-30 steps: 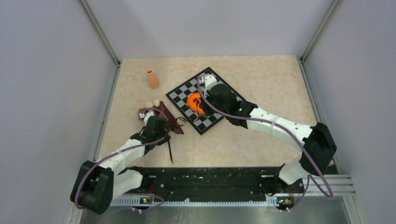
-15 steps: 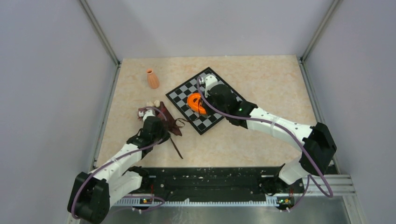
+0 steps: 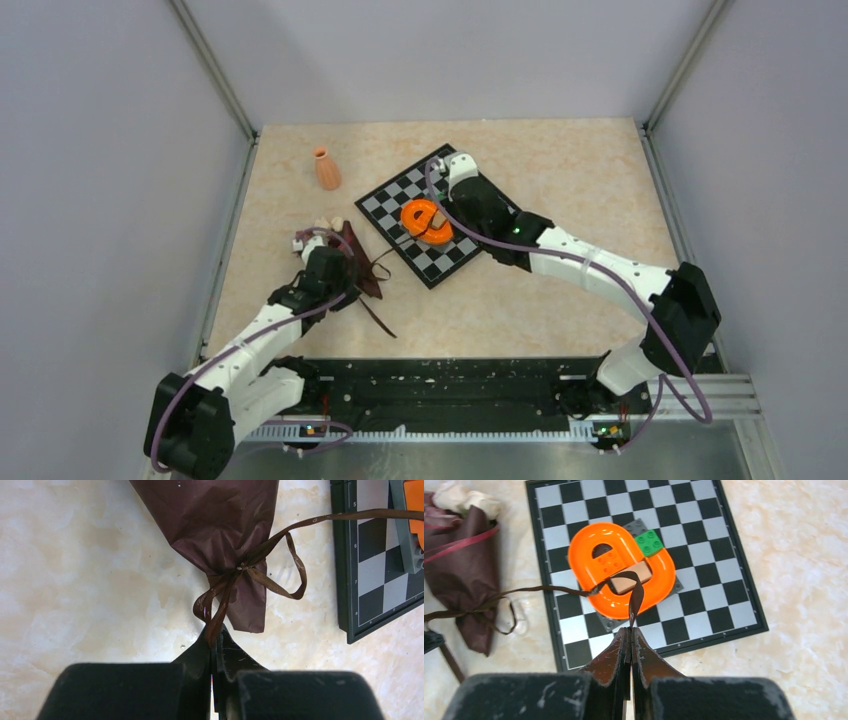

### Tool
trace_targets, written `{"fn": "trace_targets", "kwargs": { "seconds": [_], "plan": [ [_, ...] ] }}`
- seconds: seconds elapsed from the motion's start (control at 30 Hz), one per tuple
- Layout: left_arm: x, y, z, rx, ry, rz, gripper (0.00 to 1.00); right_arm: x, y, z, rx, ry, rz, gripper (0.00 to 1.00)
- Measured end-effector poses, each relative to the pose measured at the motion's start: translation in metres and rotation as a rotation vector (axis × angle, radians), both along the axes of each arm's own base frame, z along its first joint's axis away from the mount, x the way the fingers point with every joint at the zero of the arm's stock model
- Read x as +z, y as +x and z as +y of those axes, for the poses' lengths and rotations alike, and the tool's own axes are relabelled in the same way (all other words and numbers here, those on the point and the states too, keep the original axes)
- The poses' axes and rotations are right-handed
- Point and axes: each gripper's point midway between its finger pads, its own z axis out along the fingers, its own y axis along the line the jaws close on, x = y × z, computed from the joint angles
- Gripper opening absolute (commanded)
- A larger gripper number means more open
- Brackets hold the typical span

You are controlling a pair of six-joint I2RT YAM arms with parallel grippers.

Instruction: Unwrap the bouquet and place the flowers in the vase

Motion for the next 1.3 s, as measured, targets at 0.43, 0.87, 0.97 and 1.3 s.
{"fn": "trace_targets", "kwargs": {
  "seconds": [0.43,0.87,0.97,1.3],
  "plan": [
    [-0.015,-0.012,0.014,0.037,0.054,0.095,0.0,-0.023,0.021,-0.032,-0.119,-0.057,0.015,0.0],
    [-0.022,-0.013,0.024,0.076,0.072,0.146,0.0,-0.066,0.032,-0.048,-0.183,-0.108,0.061,0.0],
    [-0.022,-0.013,0.027,0.084,0.075,0.152,0.0,-0.071,0.034,-0.051,-0.194,-0.121,0.066,0.0],
    [-0.02,-0.011,0.041,0.111,0.078,0.162,0.0,-0.077,0.048,-0.068,-0.268,-0.168,0.038,0.0]
  ]
}}
